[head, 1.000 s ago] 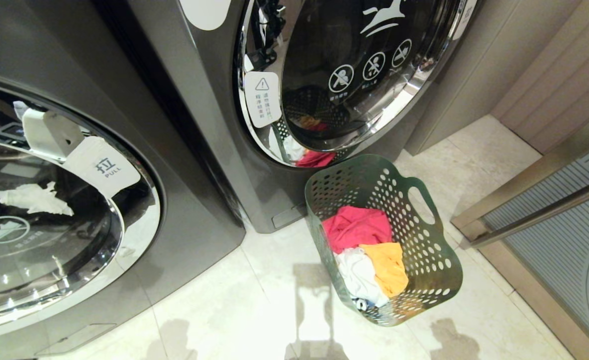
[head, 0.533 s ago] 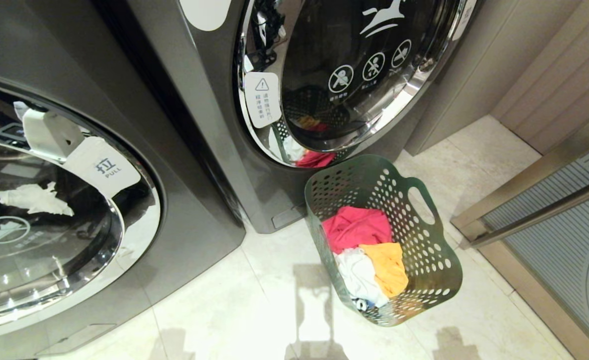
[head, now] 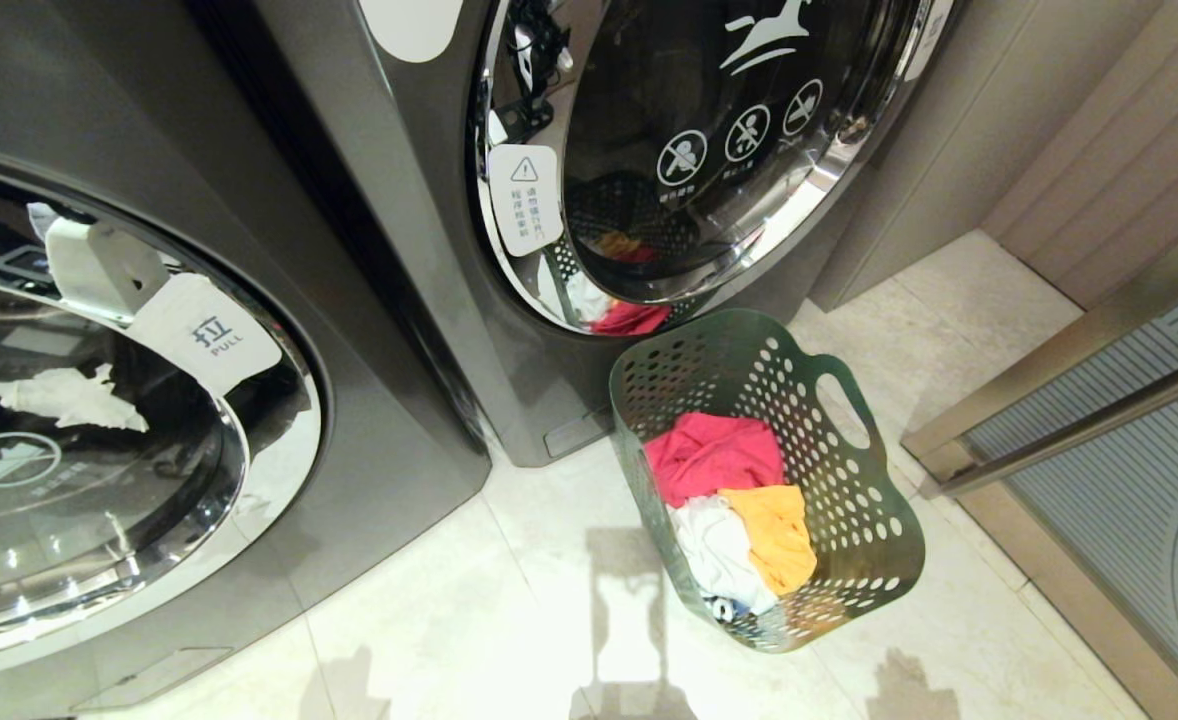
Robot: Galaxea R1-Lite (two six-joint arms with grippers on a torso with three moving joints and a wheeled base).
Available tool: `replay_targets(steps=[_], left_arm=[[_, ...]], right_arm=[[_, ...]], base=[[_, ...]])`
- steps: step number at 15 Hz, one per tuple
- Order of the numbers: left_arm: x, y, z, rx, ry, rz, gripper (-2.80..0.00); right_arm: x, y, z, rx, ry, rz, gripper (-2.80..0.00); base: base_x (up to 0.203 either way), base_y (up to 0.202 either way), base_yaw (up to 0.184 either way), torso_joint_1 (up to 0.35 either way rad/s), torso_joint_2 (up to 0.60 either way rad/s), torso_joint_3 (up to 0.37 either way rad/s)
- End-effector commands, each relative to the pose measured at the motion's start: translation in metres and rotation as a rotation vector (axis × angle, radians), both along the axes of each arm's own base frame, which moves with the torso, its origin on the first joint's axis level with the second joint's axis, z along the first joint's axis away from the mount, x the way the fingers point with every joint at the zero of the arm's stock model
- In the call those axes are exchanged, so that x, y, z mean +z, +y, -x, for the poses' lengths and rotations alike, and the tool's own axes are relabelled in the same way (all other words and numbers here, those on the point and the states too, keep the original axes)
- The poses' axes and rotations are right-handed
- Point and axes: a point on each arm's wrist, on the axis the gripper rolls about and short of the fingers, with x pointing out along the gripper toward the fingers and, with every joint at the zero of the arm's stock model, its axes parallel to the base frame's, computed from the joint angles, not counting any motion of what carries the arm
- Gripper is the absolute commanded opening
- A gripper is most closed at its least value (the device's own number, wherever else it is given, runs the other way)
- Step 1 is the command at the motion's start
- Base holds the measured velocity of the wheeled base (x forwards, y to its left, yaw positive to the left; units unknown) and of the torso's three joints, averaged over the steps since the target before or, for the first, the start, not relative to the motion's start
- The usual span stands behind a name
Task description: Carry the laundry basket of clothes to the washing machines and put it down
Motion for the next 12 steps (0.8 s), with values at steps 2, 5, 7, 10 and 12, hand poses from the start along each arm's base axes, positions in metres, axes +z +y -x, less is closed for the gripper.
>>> replay_targets(steps=[2,5,7,10,12], left_arm=[[-0.0011,0.0002,-0.0002,0.008,0.001,0.025,-2.8],[-0.0011,0.0002,-0.0002,0.009,0.001,0.027,-2.8],[-0.001,0.0001,-0.0002,0.012,-0.001,0.027,-2.8],[-0.001,0.0001,-0.0002,0.014,-0.001,0.027,-2.8],[-0.001,0.0001,-0.0002,0.013,-0.001,0.027,-2.8]], right_arm=[[0.0,0.0,-0.0001,0.0,0.001,0.001,-2.8],[0.0,0.0,-0.0001,0.0,0.001,0.001,-2.8],[0.0001,0.0,-0.0001,-0.001,0.0,0.002,-2.8],[0.0,0.0,-0.0001,-0.001,0.001,0.001,-2.8],[0.0,0.0,-0.0001,0.0,0.001,-0.001,-2.8]], base=[[0.0,0.0,0.0,0.0,0.0,0.0],[0.0,0.0,0.0,0.0,0.0,0.0],[0.0,0.0,0.0,0.0,0.0,0.0],[0.0,0.0,0.0,0.0,0.0,0.0],[0.0,0.0,0.0,0.0,0.0,0.0]])
